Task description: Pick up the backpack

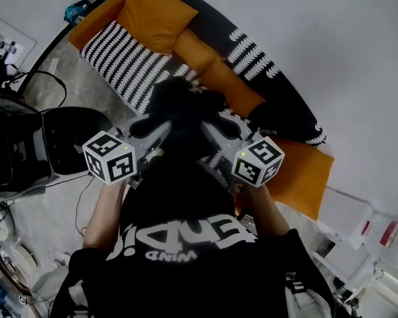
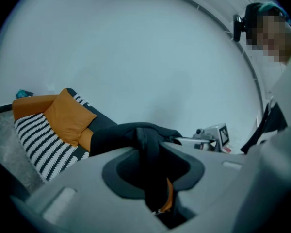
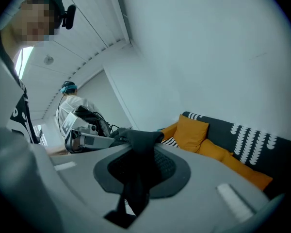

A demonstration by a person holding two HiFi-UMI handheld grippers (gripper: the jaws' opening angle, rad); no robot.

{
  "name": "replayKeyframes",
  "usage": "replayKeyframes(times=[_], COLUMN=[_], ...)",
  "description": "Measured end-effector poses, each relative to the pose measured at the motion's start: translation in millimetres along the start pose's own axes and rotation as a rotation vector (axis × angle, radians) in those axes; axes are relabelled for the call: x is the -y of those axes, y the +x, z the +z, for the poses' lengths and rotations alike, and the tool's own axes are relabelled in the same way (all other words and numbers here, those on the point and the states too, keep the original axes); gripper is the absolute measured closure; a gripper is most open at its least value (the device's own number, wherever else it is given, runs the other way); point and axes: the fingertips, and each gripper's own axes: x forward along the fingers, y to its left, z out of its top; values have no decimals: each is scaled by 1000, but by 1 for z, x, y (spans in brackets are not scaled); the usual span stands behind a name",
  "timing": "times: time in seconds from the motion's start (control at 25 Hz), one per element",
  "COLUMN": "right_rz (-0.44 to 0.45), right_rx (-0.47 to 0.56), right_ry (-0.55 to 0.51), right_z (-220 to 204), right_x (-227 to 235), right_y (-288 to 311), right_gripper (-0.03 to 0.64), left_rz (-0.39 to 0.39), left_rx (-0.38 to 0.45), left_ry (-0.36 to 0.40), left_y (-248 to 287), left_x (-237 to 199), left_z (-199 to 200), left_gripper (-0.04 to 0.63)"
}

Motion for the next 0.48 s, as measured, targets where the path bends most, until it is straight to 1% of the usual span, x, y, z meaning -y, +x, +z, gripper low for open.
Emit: replayKeyframes(times=[0.12,0.24,0.32,0.48], right_rz=[29,45,47,43], right_rx=[-10,-15,-15,-12], right_ry=[-3,9,16,23], right_z=[-9,-12,-17,-31], right_x=[-6,-9,-17,-40], right_y=[-11,2,8,2], right_gripper=[558,558,558,558], left_rz=[18,29,28,14], left_rx=[0,-14,-19,-13], left_ry=[5,3,-2,-4], left_y=[-4,-11,-20,-41], left_x=[11,1,-2,7], left_z=[-11,-12,-16,-31], left_gripper=[497,497,497,497])
